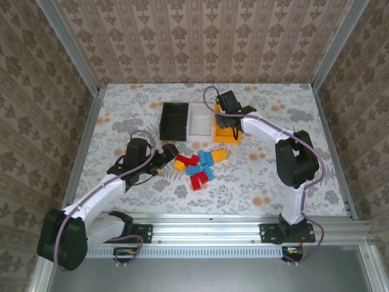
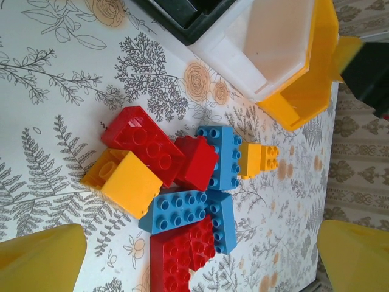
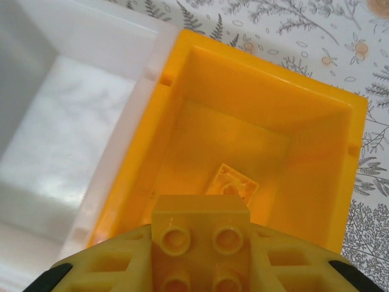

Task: Sort the legos into containers by color

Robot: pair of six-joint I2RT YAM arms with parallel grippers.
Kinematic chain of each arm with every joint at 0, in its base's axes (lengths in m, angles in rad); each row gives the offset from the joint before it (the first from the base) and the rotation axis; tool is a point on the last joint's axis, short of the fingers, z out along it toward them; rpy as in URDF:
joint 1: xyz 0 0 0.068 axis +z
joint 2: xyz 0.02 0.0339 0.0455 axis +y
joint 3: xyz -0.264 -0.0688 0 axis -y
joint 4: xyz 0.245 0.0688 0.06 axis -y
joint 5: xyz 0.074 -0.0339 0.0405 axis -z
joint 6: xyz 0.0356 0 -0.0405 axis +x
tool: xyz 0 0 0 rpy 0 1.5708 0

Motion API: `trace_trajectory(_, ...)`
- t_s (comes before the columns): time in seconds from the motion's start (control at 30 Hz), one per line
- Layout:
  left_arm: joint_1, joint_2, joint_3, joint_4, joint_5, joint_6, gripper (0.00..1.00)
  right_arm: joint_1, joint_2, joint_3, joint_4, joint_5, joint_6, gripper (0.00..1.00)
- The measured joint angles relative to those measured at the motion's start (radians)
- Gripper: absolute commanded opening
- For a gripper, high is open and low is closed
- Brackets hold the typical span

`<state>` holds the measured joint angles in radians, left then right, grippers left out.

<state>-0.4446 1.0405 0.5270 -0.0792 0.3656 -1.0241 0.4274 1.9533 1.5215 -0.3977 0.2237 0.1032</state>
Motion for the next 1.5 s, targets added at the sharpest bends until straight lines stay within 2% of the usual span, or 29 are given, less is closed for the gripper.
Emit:
trace_trajectory(0.2,0.000,-0.048,0.000,-0.022,-0.026,0.007,1.00,-0.030,0.073,0.072,-0.033,-0.023,-0.006,0.37)
trace_trajectory(0.47,0.000,-0.040,0.005,-0.034,-0.030,0.011,1.00,-0.040,0.085,0.075,-0.047,-0.053,0.000,0.48)
trace_trajectory(0.67,0.000,-0.040,0.006,-0.045,-0.030,0.015,1.00,-0.036,0.071,0.066,-0.057,-0.064,0.005,0.46)
trace_trajectory(0.8,0.000,-0.040,0.006,-0.048,-0.031,0.018,1.00,-0.003,-0.056,-0.051,-0.050,-0.057,0.019,0.45)
trace_trajectory(0.97,0.000,-0.033,0.005,-0.029,-0.033,0.017,1.00,0.132,-0.317,-0.300,-0.009,-0.012,0.092,0.46)
trace_trajectory(1.07,0.000,-0.012,0.005,-0.013,-0.033,0.017,1.00,0.193,-0.393,-0.416,0.027,-0.013,0.154,0.48)
trace_trajectory(1.23,0.000,0.016,0.005,0.002,-0.024,0.017,1.00,0.215,-0.357,-0.503,0.052,-0.013,0.232,0.57)
trace_trajectory(1.5,0.000,-0.009,0.000,0.004,-0.022,0.017,1.00,0.208,-0.283,-0.550,0.127,0.005,0.292,0.58)
